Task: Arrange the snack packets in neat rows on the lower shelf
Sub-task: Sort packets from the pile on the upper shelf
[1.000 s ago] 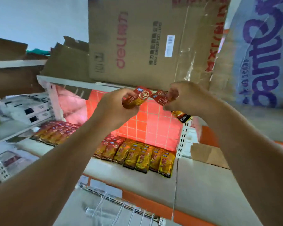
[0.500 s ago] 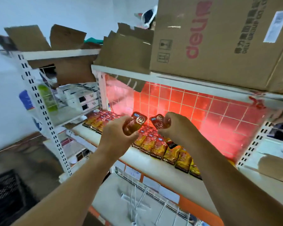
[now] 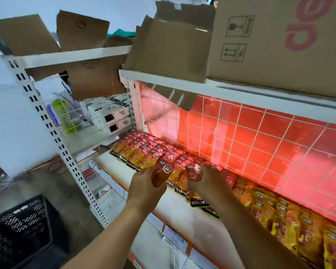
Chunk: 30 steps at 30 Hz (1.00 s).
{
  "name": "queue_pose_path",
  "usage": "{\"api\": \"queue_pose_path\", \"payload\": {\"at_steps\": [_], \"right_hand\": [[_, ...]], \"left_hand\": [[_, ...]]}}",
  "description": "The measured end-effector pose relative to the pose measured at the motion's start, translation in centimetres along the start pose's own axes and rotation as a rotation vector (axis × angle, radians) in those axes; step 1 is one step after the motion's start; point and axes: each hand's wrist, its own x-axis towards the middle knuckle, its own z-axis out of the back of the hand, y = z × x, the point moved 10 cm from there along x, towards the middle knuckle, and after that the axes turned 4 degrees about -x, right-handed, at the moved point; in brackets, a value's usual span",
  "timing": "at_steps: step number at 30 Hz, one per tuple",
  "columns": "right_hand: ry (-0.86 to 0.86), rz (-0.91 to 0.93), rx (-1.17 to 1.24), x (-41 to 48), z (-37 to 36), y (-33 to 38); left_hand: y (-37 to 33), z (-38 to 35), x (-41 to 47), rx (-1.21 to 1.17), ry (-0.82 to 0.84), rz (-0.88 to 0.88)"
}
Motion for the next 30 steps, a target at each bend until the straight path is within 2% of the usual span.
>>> {"api": "queue_pose_path", "payload": {"at_steps": [8, 13, 18, 23, 30], "right_hand": [[-0.001, 0.001, -0.091, 3.3, -4.3, 0.1], [-0.009, -0.019, -0.141, 4.6, -5.9, 0.7], [-0.021, -0.086, -0.184, 5.4, -7.3, 1.5], [-0.016, -0.269, -0.148, 6.3, -8.5, 1.2], [-0.094, -0.361, -0.177, 5.7, -9.0, 2.2]], "left_hand": [[3.9, -4.5, 3.9, 0.133, 0.071, -0.008], [5.0, -6.4, 7.4, 0.204, 0.049, -0.136], [5.4, -7.7, 10.3, 0.228, 0.085, -0.237], [5.5, -8.3, 11.5, 0.202, 0.061, -0.316], [6.0, -8.1, 11.7, 0.239, 0.120, -0.474]]}}
